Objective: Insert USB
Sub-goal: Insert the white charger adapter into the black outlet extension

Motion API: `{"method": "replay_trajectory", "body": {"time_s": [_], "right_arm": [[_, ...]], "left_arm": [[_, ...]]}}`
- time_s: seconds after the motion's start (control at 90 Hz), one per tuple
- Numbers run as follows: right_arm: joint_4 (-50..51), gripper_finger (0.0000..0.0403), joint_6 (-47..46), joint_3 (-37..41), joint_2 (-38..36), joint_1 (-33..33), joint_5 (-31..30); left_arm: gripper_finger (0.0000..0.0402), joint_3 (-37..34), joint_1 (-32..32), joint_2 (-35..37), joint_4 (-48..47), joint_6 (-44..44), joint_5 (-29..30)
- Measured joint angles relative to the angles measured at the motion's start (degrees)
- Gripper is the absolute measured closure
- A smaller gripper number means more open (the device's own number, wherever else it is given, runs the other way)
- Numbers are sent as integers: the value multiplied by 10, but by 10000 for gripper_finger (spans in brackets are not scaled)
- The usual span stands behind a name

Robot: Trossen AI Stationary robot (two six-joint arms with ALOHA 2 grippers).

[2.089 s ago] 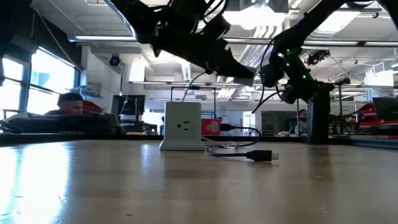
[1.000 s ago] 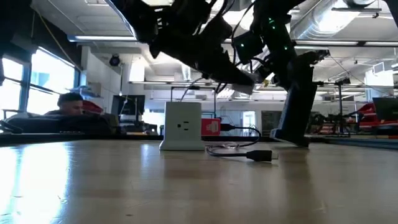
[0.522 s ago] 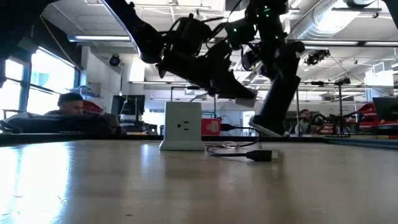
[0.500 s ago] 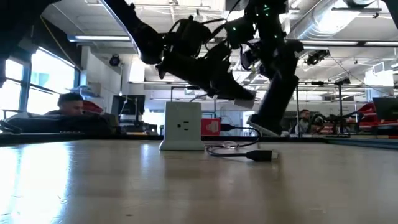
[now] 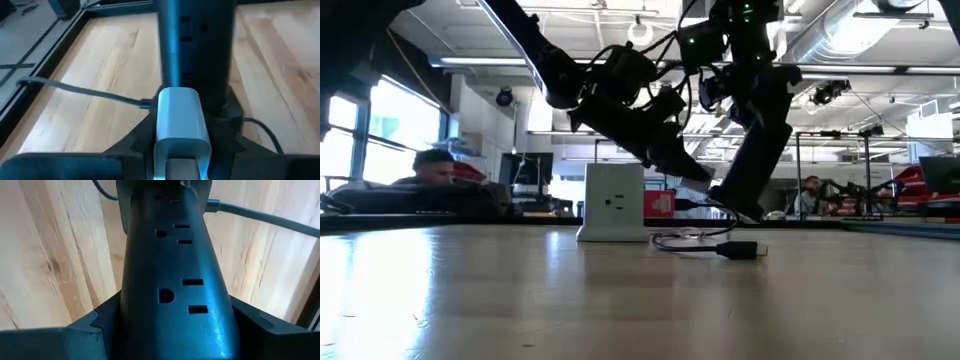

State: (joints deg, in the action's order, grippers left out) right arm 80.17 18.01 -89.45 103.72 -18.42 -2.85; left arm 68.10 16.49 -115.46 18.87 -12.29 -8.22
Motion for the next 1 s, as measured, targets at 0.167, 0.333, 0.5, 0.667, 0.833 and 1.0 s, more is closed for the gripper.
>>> {"method": "replay_trajectory", "body": {"time_s": [0.167,0.333,0.5,0.667,0.833,1.0], "right_arm": [[-12,176,0,0,2,2,8],[-34,176,-1,0,4,2,23],[-41,176,-2,0,4,4,29],[-31,176,-16,0,4,3,27],[-16,176,-28,0,4,1,7],[-22,176,-27,0,4,1,-2]], "left_arm": [[309,0,-2,0,4,1,-1],[309,0,-2,0,8,2,-5],[309,0,-6,0,5,2,-18],[309,1,-6,2,-11,-2,-10],[309,0,-10,26,-55,-9,-8],[309,1,-13,43,-56,-9,-7]]}}
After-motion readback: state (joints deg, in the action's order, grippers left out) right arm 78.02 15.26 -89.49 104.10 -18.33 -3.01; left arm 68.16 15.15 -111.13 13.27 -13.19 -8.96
